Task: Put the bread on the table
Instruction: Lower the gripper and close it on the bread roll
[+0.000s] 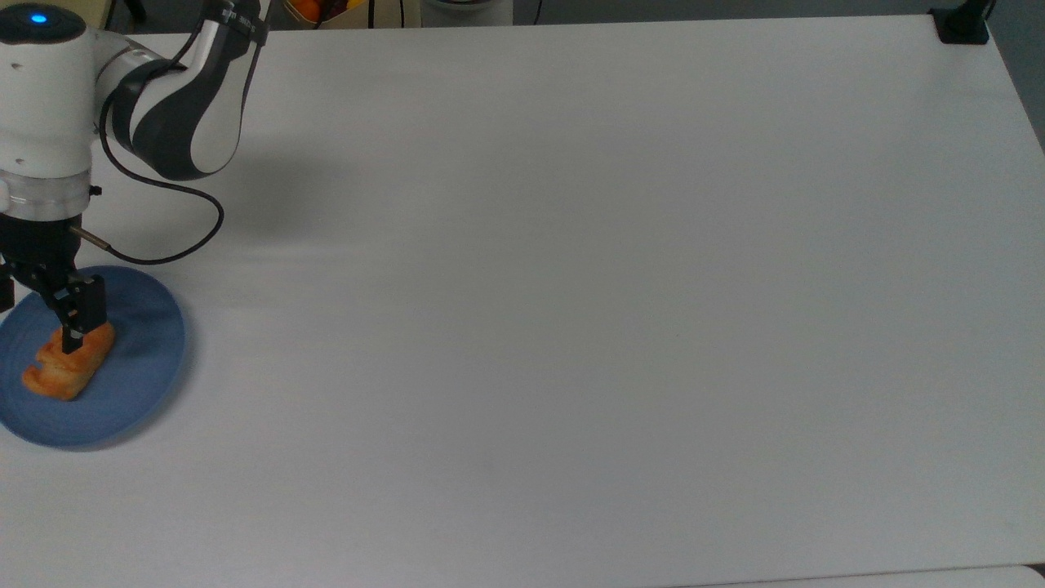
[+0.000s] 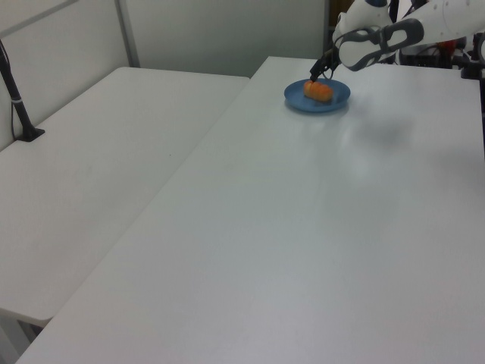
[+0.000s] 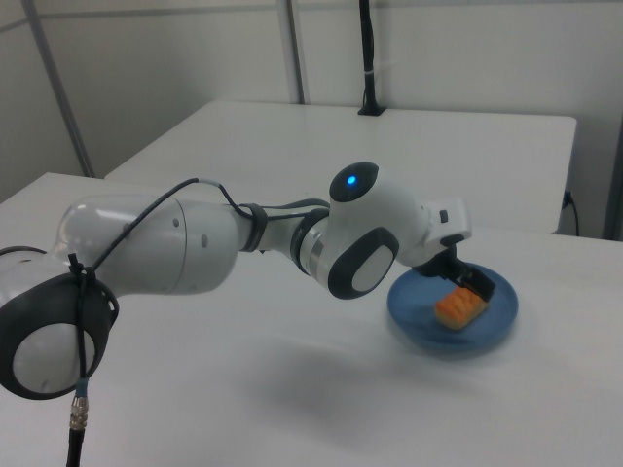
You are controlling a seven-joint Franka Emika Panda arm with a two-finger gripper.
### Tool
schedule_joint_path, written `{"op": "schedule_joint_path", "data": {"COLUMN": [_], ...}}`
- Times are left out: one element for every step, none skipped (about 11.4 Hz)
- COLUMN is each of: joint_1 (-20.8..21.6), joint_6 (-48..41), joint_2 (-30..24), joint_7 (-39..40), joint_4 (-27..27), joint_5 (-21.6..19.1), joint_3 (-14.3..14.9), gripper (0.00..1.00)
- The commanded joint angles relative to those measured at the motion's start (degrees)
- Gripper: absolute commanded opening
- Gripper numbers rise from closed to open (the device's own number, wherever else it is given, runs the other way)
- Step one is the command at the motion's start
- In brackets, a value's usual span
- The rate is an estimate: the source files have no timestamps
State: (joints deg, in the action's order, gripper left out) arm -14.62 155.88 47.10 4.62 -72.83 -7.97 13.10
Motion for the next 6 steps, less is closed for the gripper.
{"op": "schedule_joint_path", "data": {"joint_1": [0.56,0.82,0.91,1.08,1.26,1.35], "joint_6": [3.19,3.11,3.11,3.11,3.11,3.2], "joint_2": [3.43,3.61,3.61,3.79,3.87,3.88], "joint_7": [-0.84,-0.75,-0.58,-0.58,-0.49,-0.31], "joint_4": [1.55,1.46,1.2,1.02,0.93,0.85], "joint_5": [-1.0,-0.91,-0.91,-0.91,-0.82,-0.74], "joint_3": [0.09,0.09,0.09,0.09,0.09,0.09], "gripper": [1.0,1.0,1.0,0.99,0.95,0.87]}}
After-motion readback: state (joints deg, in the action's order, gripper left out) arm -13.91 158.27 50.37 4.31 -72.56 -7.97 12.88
